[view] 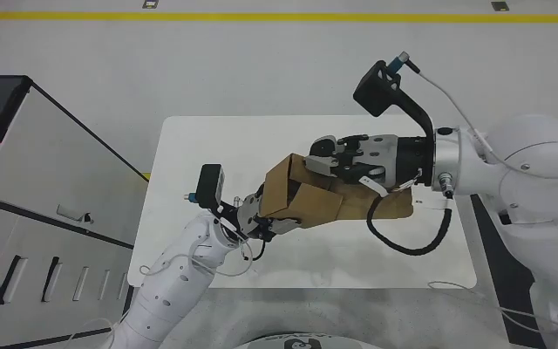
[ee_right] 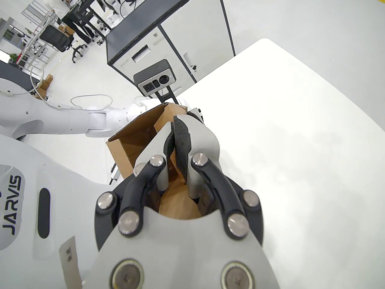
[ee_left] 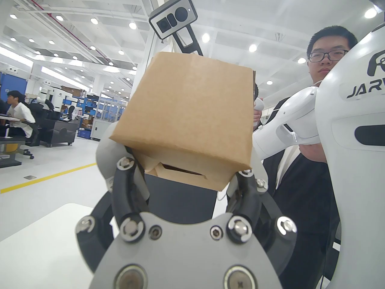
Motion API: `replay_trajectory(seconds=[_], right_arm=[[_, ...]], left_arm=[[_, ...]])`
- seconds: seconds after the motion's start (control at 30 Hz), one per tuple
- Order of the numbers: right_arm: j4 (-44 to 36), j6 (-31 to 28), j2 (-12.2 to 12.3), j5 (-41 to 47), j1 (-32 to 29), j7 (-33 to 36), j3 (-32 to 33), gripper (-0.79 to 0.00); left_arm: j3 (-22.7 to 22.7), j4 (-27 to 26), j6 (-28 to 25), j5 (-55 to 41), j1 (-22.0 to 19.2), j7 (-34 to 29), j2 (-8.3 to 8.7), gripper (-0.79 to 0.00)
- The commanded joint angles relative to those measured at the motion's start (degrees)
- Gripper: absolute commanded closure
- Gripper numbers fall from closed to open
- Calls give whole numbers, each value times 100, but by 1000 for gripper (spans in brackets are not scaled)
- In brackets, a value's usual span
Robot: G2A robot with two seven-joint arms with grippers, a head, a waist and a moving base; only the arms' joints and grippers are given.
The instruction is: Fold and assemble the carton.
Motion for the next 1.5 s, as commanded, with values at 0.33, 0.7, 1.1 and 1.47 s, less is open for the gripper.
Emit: replay_trajectory(seconds=[0.33, 0.7, 1.1, 1.47], right_arm=[[3, 9, -2, -67, 25, -58, -81, 0], [32, -160, 18, 731, -259, -719, 666, 0], [319, 49, 36, 2180, -1551, -1786, 2028, -785], [716, 154, -11, 3154, -1839, -2136, 2257, -785]], left_arm=[[0, 22, 0, 19, -5, 1, -11, 0], [-126, 14, 24, 50, 43, 21, -21, 0], [-159, -39, 0, -3, 45, 6, -45, 0], [-150, -164, 119, -183, 91, -143, -48, 0]])
